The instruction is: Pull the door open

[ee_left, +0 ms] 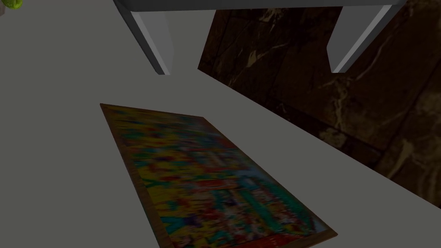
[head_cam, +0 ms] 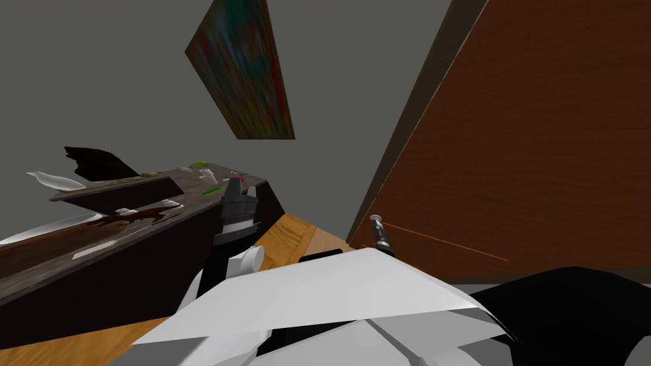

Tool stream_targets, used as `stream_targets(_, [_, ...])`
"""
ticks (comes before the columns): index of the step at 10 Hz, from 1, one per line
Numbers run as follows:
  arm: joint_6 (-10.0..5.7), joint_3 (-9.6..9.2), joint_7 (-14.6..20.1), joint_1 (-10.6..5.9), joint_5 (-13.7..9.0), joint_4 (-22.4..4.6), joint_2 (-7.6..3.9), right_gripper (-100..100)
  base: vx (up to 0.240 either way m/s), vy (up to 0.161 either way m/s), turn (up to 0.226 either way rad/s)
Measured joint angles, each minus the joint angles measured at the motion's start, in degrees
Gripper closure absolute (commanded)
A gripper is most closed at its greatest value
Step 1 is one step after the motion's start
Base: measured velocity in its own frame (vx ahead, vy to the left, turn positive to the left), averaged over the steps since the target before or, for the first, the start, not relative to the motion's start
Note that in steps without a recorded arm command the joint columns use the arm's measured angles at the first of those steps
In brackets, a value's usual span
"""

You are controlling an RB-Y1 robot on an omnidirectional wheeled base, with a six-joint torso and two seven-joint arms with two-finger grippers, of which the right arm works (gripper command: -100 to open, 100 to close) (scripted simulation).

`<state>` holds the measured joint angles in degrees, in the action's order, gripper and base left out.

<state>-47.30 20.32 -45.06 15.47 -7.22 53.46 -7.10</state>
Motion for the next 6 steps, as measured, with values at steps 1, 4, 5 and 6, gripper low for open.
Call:
stream_targets(1, [0.09,-0.06,1.1,-0.11,-0.1,-0.1,-0.02,100,-0.030,0.002,0.017])
stream_targets(4, [-0.26,-0.22,4.9,-1.14,-0.5,-1.4,-0.32,100,-0.037,0.004,0.015])
stream_targets(5, [-0.09,-0.33,6.5,-1.28,-0.7,-1.3,-0.31,100,-0.039,0.000,0.014])
stream_targets(6, [0.25,-0.43,7.8,-1.25,-0.7,-1.0,-0.26,100,-0.033,0.002,0.020])
